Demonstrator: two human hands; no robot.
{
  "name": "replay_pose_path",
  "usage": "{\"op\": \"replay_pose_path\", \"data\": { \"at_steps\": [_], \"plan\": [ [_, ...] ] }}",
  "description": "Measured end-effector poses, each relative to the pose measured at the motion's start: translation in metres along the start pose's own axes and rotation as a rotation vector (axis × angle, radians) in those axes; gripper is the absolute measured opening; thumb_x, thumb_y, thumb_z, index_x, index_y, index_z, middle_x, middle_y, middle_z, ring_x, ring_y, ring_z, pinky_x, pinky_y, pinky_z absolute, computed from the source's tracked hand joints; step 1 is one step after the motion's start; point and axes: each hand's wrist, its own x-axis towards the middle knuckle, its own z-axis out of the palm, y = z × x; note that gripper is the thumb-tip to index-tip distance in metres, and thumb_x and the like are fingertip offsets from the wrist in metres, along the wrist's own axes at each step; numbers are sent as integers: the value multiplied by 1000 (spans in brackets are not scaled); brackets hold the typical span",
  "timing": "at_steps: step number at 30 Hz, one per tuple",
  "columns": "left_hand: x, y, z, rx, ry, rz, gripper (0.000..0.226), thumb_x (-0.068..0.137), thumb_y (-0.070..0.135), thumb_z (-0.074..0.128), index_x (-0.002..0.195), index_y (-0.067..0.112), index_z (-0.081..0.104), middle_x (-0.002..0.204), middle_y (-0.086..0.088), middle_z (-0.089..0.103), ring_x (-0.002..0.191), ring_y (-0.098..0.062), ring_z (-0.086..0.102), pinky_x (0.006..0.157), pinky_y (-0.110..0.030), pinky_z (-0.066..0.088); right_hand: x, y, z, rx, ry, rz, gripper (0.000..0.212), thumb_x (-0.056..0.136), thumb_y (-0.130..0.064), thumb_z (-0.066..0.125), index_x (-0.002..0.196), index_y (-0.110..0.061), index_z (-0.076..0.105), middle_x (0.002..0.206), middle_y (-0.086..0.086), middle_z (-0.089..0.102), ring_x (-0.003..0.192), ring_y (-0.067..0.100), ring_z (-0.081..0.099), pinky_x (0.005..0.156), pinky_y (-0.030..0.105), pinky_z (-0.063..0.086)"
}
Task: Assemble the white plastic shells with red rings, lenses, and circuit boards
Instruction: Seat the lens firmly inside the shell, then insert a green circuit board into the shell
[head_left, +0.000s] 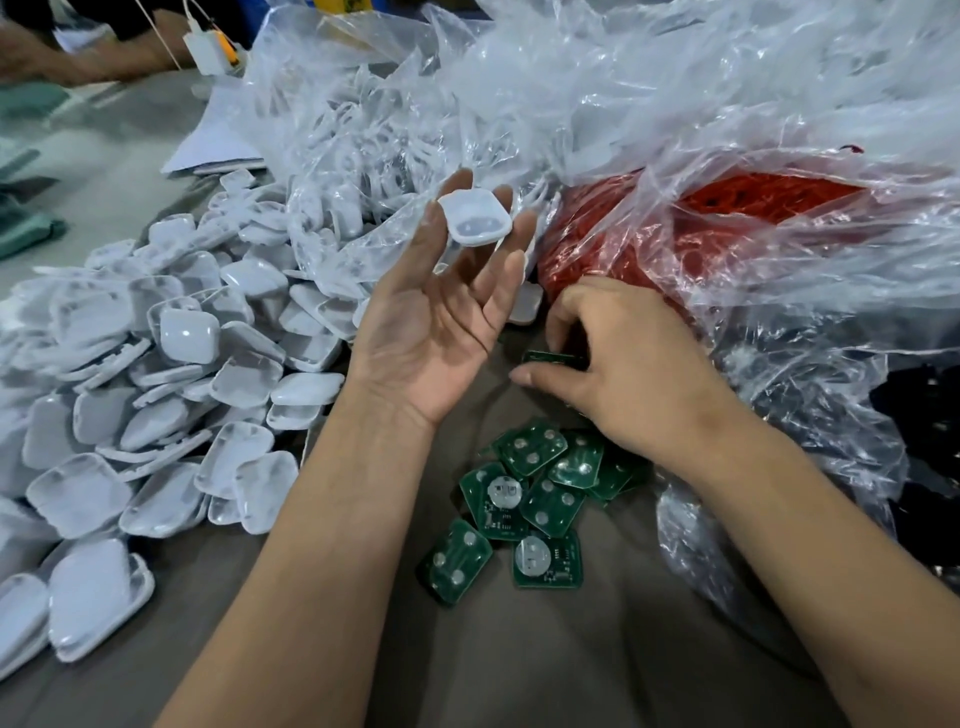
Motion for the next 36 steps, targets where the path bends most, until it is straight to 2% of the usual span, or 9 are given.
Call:
{"op": "replay_pose_path", "data": {
  "at_steps": [3, 5, 8, 12, 16, 21, 26, 32, 36],
  "plan": [
    [1, 1, -2, -2, 2, 3, 62, 94, 25, 60, 154, 14, 45, 122, -14, 70, 99, -30, 73, 75, -30, 63, 2, 2, -6, 611, -96, 237, 16, 86, -30, 83, 84, -21, 70, 71, -5, 71, 56, 2, 61, 48, 18, 46],
    [1, 1, -2, -16, -1, -4, 63, 94, 26, 60, 154, 15, 45, 123, -14, 70, 99, -30, 73, 75, -30, 63, 1, 3, -12, 974, -126, 319, 4, 95, -13, 73, 96, -10, 73, 74, 1, 72, 56, 12, 63, 39, 18, 40],
    [1, 1, -2, -27, -3, -6, 59, 96, 26, 58, 153, 14, 47, 123, -14, 70, 100, -30, 72, 75, -30, 63, 0, 2, -19, 1199, -128, 351, 12, 98, -1, 64, 107, -2, 71, 86, 11, 76, 64, 25, 74, 39, 19, 45],
    [0, 0, -2, -14, -5, 1, 36, 103, 24, 53, 138, 14, 60, 124, -15, 70, 101, -31, 73, 75, -31, 64, -1, 0, -20, 1230, -127, 361, 14, 98, 1, 63, 110, -2, 70, 95, 17, 77, 73, 34, 78, 42, 20, 52],
    [-3, -1, -4, 39, -18, 19, 34, 92, 20, 64, 125, 13, 65, 129, -16, 69, 106, -32, 72, 80, -33, 64, 0, -1, -20, 1190, -89, 360, 12, 97, 2, 65, 103, -6, 71, 89, 13, 78, 74, 33, 79, 41, 22, 52],
    [-10, 0, -9, 234, 0, 56, 38, 76, 9, 76, 114, 10, 68, 127, -15, 68, 114, -31, 68, 83, -33, 62, 1, 3, -24, 936, 266, 296, 15, 95, -3, 70, 97, -18, 74, 87, 0, 79, 72, 27, 76, 45, 28, 55],
    [-30, -4, -18, 388, 6, 26, 47, 73, -3, 75, 118, 7, 65, 113, -17, 75, 104, -27, 74, 82, -28, 62, 5, 8, -29, 1109, 444, 335, 11, 96, -5, 69, 100, -13, 73, 86, 4, 78, 70, 25, 75, 45, 26, 50],
    [-45, -10, -22, 1123, 16, 174, 56, 72, 1, 88, 122, 11, 64, 112, -9, 76, 108, -23, 72, 94, -39, 59, 6, 5, -28, 1137, 401, 386, 10, 94, -2, 71, 94, -12, 72, 83, 4, 78, 69, 24, 76, 45, 26, 50],
    [-46, -12, -21, 1402, 30, 218, 49, 73, 8, 92, 115, 21, 69, 109, 2, 76, 108, -13, 72, 96, -40, 59, 5, 3, -29, 1132, 307, 382, 13, 91, -1, 75, 89, -13, 73, 86, 8, 78, 69, 24, 75, 45, 24, 50]
  ]
}}
